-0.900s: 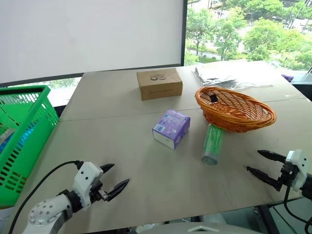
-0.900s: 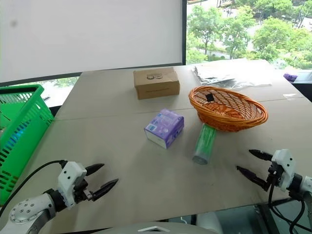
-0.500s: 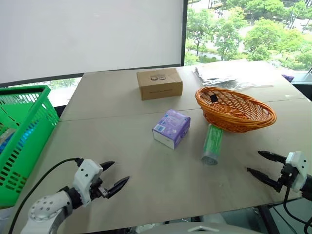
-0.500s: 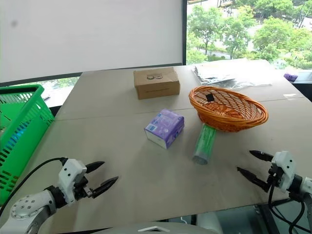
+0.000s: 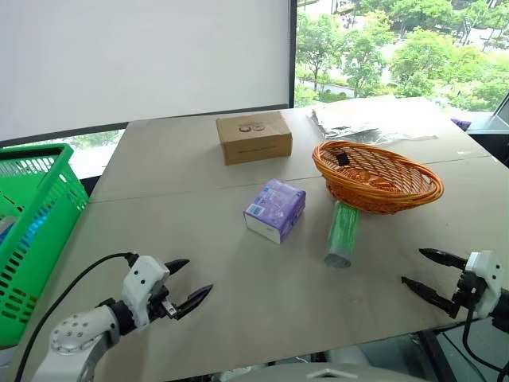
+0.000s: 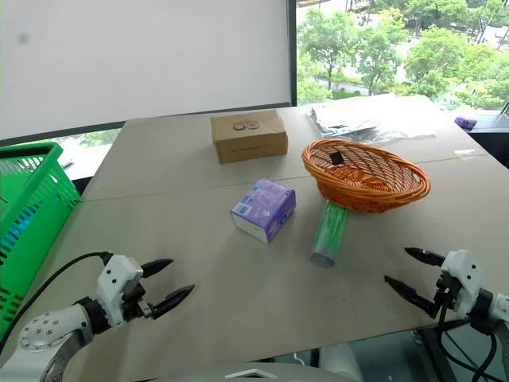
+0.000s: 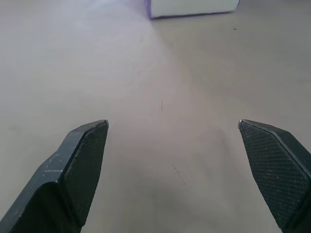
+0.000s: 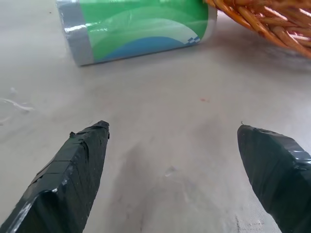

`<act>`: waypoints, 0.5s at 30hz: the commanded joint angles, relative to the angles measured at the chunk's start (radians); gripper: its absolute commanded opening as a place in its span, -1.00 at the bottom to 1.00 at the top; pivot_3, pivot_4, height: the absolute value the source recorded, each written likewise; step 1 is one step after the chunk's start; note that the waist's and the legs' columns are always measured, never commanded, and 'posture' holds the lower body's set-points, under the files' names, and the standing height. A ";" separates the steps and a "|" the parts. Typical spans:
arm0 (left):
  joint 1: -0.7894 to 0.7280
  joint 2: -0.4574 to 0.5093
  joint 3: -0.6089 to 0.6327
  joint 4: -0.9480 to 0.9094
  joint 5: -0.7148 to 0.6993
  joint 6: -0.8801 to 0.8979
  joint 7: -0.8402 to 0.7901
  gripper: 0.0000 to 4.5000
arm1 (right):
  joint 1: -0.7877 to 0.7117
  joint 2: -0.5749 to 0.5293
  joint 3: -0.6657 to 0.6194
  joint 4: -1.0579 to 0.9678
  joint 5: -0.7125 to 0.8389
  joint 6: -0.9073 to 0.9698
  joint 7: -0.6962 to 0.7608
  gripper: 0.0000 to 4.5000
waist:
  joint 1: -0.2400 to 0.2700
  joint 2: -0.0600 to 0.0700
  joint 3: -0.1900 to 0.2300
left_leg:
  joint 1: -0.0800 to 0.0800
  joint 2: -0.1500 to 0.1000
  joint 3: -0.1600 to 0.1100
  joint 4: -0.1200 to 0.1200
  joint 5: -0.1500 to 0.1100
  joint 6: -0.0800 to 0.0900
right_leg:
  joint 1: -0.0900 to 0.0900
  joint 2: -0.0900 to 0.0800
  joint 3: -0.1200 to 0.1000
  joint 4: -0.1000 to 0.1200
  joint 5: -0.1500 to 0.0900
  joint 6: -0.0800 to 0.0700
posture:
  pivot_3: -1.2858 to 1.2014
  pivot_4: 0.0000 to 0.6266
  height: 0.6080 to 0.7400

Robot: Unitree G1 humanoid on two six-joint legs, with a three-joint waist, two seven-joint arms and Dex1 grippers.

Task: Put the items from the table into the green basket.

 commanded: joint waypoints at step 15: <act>-0.223 0.207 0.221 -0.228 -0.382 0.184 -0.161 0.98 | -0.385 -0.189 0.107 -0.300 -0.059 0.330 -0.204 1.00 | -0.017 -0.007 0.003 | 0.003 0.000 0.002 -0.001 -0.001 0.000 | -0.002 -0.001 0.000 -0.002 0.000 0.000 | 0.10 -0.99 1.00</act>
